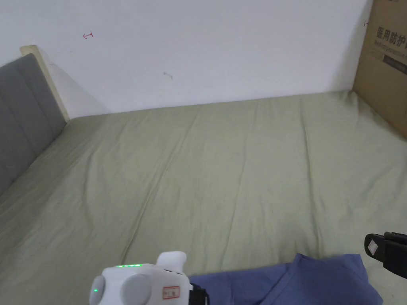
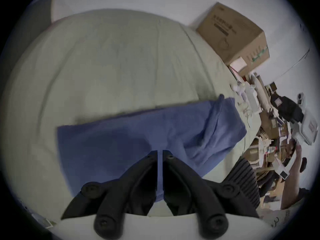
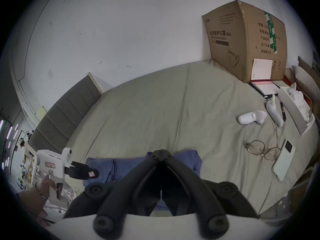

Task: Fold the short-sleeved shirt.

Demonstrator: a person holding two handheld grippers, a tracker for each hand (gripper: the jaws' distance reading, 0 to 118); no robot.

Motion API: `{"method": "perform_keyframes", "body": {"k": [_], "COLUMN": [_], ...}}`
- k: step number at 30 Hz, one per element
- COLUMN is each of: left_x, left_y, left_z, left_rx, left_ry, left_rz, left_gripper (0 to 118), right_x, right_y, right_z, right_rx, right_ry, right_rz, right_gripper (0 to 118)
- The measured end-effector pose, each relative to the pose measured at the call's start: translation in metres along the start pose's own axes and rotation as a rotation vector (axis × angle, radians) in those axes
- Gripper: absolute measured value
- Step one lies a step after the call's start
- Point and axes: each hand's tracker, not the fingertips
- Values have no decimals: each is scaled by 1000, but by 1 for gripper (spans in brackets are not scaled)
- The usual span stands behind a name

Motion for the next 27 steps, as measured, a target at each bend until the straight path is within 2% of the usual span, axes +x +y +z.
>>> {"method": "perform_keyframes", "body": {"k": [4, 8, 12, 17, 18, 19, 20, 21, 22, 24, 27], "left_x": [29, 55, 50, -15, -31, -48, -65, -80, -97, -124, -160], "left_y": [-2, -6, -7, -5, -6, -9, -13, -17, -21, -30, -36], "left_z": [-50, -63, -43, 20, 31, 43, 54, 61, 65, 70, 64], "left_rx": [-89, -134, -81, 80, 100, 123, 149, 162, 177, 198, 243], "left_ry": [-55, -174, -222, -301, -316, -326, -325, -322, -315, -291, -350], "left_rz": [-37, -53, -59, 117, 149, 189, 229, 255, 284, 339, 432], "left_gripper": [6, 6, 6, 9, 22, 41, 68, 102, 118, 118, 118], "right_x": [1, 1, -1, -7, -8, -11, -14, -15, -17, -22, -28], "right_y": [-2, -5, -5, -3, -3, -2, -2, -2, -2, -1, 1], "right_z": [-1, 0, 1, -1, -1, -2, -3, -4, -5, -8, -11], "right_rx": [-11, -20, -24, -20, -20, -20, -21, -22, -24, -31, -39], "right_ry": [-8, -18, -18, -13, -11, -9, -8, -5, -2, 1, -3], "right_rz": [6, 7, 11, 22, 24, 27, 31, 34, 37, 41, 57], "right_gripper": [0, 0, 0, 0, 0, 0, 0, 0, 0, 0, 0]}}
